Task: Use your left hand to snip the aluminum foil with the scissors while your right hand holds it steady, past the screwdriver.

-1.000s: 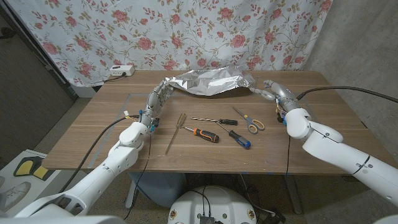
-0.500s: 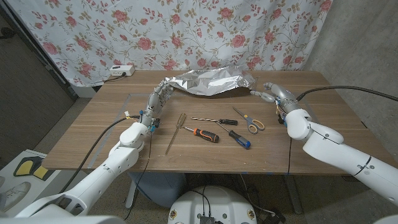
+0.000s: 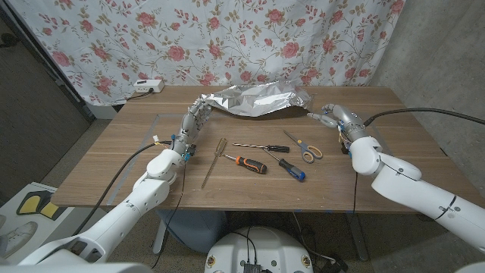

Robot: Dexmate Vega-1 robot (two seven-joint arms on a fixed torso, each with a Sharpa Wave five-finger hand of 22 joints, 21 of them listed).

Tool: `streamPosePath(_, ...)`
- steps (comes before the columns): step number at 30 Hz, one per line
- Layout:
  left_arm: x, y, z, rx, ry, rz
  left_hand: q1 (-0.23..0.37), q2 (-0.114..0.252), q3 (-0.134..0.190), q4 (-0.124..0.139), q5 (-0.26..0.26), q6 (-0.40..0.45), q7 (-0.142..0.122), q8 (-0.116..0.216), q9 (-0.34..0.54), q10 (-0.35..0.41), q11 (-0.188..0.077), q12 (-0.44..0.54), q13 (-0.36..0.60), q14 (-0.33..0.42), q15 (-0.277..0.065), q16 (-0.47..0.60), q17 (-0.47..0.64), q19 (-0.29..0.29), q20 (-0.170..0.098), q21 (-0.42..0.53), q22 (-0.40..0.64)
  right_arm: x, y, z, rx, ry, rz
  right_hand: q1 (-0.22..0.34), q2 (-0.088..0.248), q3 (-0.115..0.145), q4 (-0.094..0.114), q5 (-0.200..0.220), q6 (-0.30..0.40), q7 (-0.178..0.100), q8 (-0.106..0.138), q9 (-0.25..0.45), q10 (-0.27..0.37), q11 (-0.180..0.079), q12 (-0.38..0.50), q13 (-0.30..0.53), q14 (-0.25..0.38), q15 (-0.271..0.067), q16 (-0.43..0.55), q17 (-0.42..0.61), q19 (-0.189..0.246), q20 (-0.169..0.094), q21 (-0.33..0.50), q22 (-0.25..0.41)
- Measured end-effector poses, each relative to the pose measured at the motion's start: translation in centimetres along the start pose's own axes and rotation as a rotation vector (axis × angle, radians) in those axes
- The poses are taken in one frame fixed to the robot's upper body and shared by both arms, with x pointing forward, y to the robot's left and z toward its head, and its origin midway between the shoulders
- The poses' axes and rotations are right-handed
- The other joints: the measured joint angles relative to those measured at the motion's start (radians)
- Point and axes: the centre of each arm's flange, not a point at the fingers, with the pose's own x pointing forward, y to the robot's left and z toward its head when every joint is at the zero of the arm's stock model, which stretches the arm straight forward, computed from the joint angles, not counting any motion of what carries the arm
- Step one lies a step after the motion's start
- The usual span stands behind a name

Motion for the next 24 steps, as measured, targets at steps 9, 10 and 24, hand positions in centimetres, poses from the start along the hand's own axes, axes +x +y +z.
streamPosePath(9,-0.1,-0.4,-0.2,-0.002,0.007,-0.007,0.0,0.0,0.0,0.0,0.0,0.0,0.0,0.0,0.0,0.0,0.0,0.0,0.0,-0.006,0.006,0.0,0.0,-0.004,0.004,0.0,0.0,-0.4,0.6,0.2,-0.049,0.013,-0.008,0.009,0.009,-0.001,0.001,0.0,0.016,-0.022,0.007,0.0,0.029,-0.013,0.0,0.0,0.007,0.003,0.0,0.0,0.011,0.0,-0.008,0.004)
streamPosePath(10,-0.1,-0.4,-0.2,-0.002,0.007,-0.008,0.0,0.0,0.0,0.0,0.0,0.0,0.0,0.0,0.0,0.0,0.0,0.0,0.0,-0.006,0.006,0.0,0.0,-0.004,0.004,0.0,0.0,-0.4,0.6,0.2,-0.052,0.014,-0.008,0.014,0.014,-0.001,0.001,0.0,0.014,-0.024,0.004,0.0,0.029,-0.013,0.0,0.001,0.007,0.003,0.0,0.0,0.011,0.0,-0.008,0.003)
streamPosePath(24,-0.4,-0.5,-0.4,-0.004,0.013,-0.01,0.0,0.0,0.0,0.0,0.0,0.0,0.0,0.0,0.0,0.0,0.0,0.0,0.0,-0.006,0.005,0.0,0.0,-0.007,0.0,0.0,0.0,-0.5,1.5,0.7,-0.112,0.02,0.009,0.036,0.026,0.002,-0.002,0.0,0.004,-0.016,-0.001,0.0,0.067,-0.021,0.008,0.008,0.015,0.003,0.006,0.004,0.011,0.0,-0.019,0.003)
